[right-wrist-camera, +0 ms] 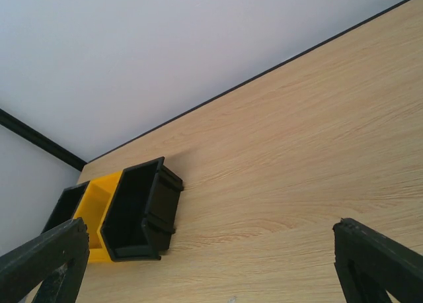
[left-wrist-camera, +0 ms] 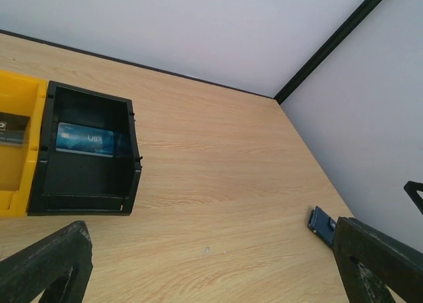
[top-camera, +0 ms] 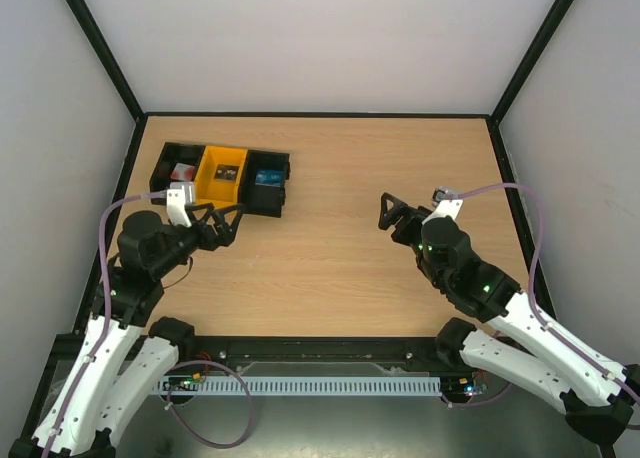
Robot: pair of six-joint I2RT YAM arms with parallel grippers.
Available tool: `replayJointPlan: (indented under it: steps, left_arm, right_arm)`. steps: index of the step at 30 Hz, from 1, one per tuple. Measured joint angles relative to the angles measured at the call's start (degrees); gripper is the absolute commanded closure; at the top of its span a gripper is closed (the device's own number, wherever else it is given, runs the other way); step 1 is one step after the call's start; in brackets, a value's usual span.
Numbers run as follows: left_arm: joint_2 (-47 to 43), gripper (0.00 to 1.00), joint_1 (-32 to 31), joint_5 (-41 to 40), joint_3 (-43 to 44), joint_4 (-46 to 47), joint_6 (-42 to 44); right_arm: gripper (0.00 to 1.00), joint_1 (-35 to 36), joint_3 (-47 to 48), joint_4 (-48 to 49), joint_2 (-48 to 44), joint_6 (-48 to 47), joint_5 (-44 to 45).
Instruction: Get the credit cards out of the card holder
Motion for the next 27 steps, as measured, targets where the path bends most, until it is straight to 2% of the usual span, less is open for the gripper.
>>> replayJointPlan:
  steps: [10,19,27]
  left_arm:
    - [-1.3,0.00,0.0,0.4,0.0,0.6,0.4]
    - [-0.5,0.00,0.0,0.1,-0.1,-1.8,3.5]
    - [0.0,0.00,0.0,-0.9,-1.6,-2.8,5.3]
  right_arm:
    - [0.02,0.0,-4.5,2.7,-0.6,1.4,0.5]
    - [0.02,-0.5,-7.1,1.1,5.8,4.7,11.5]
    - [0.02,-11.7,-10.6,-0.7,6.6,7.6,14.4]
